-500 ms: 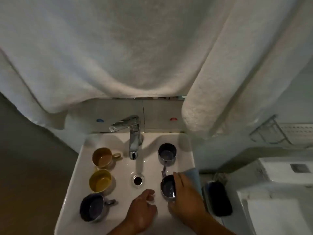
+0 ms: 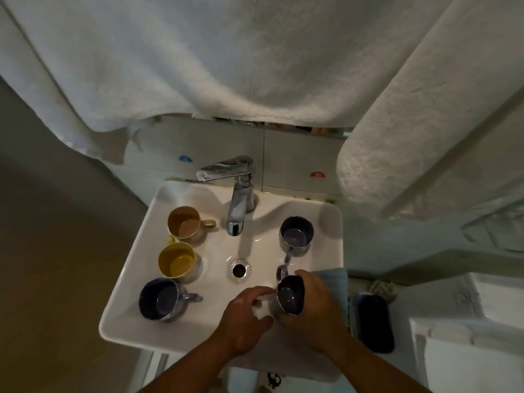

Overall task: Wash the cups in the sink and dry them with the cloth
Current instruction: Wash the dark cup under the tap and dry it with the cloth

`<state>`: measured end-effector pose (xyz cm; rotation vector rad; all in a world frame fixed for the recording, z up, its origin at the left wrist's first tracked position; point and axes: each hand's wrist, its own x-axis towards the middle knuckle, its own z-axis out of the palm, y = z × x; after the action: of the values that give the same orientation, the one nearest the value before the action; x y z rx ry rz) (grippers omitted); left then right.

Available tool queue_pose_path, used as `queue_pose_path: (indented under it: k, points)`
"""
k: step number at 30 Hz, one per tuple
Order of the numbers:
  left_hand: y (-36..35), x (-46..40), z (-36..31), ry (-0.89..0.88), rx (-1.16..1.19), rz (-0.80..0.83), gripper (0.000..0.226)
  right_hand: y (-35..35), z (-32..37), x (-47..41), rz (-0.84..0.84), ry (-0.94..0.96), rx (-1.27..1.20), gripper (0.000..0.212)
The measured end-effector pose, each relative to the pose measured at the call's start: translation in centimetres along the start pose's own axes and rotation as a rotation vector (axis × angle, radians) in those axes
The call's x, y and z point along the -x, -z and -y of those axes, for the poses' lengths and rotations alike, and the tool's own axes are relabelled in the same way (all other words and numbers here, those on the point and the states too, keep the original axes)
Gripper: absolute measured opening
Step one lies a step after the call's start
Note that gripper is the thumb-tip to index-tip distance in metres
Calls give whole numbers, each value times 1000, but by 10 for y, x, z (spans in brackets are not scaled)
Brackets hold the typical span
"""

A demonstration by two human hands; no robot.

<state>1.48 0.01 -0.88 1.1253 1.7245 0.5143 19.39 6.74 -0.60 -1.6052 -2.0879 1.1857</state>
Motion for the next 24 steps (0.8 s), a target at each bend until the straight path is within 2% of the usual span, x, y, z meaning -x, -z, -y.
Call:
queue_pose_path:
  k: [2,6,10,15,17,20,22,24]
  points:
    - [10,11,0,-21,18,-32,54,9,11,4,48,-37,-223,60]
    - [35,32,-4,44,244,-92,57,19,32,9,175,-118,-557,78]
    - [60,41,-10,103,538,-98,50,21,52,3,301,-168,-764,78]
    - [89,31,-6,162,831,-23,60,1,64,-13,348,-182,-873,65]
    - [99,23,-2,149,841,-10,58,-3,67,-20,347,-185,-858,70]
    - [116,10,6,119,759,10,63,-2,73,-28,307,-151,-602,97]
    - [128,1,12,82,700,33,70,6,86,-31,170,-79,-393,92]
    - [139,-8,15,51,651,62,68,16,106,-36,-88,71,-161,73]
